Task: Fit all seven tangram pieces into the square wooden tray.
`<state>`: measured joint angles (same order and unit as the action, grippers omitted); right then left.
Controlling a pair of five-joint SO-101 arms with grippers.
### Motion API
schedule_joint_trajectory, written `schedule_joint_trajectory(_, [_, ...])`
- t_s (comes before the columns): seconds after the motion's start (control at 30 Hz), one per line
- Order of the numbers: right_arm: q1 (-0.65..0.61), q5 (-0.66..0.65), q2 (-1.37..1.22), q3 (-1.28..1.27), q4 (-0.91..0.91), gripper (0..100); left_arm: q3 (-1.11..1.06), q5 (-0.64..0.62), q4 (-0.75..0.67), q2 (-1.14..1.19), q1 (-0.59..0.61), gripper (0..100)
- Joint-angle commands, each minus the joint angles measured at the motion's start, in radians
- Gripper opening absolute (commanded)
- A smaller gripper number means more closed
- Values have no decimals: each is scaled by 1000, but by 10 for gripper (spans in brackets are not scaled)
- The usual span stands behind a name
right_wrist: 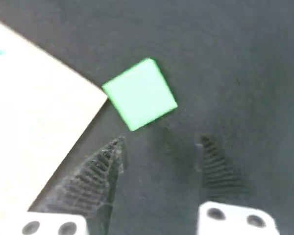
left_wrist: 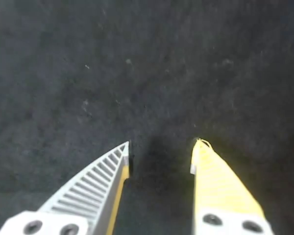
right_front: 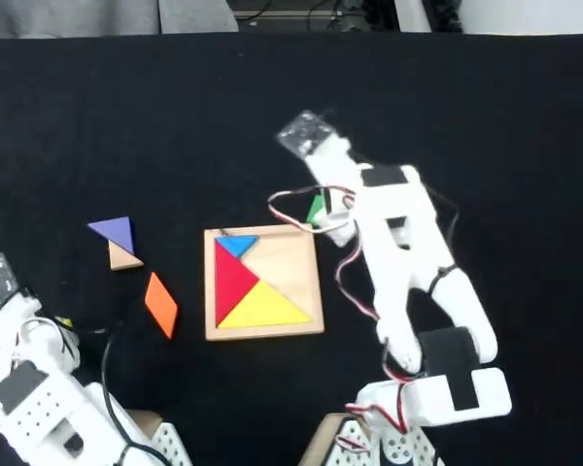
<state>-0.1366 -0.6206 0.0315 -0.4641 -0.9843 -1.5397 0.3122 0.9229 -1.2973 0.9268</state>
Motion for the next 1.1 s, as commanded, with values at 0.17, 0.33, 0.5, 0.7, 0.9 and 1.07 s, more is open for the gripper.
schedule_joint_trajectory(0.17, [-87, -272, -101, 223, -201, 385, -64, 9, 61, -206, -4, 209])
schedule_joint_trajectory(0.33, [-75, -281, -317, 404, -267, 388, -117, 11, 71, -302, -39, 209])
schedule_joint_trajectory(0.5, [-54, -353, -478, 553, -348, 386, -128, 11, 127, -390, -56, 209])
schedule_joint_trajectory(0.7, [-28, -353, -553, 618, -351, 300, -150, 11, 183, -488, -58, 209])
schedule_joint_trajectory(0.9, [-26, -353, -564, 622, -341, 87, -160, 12, 209, -525, -82, 209])
schedule_joint_trajectory(1.07, [-23, -344, -481, 661, -388, 75, -160, 12, 209, -525, -82, 209])
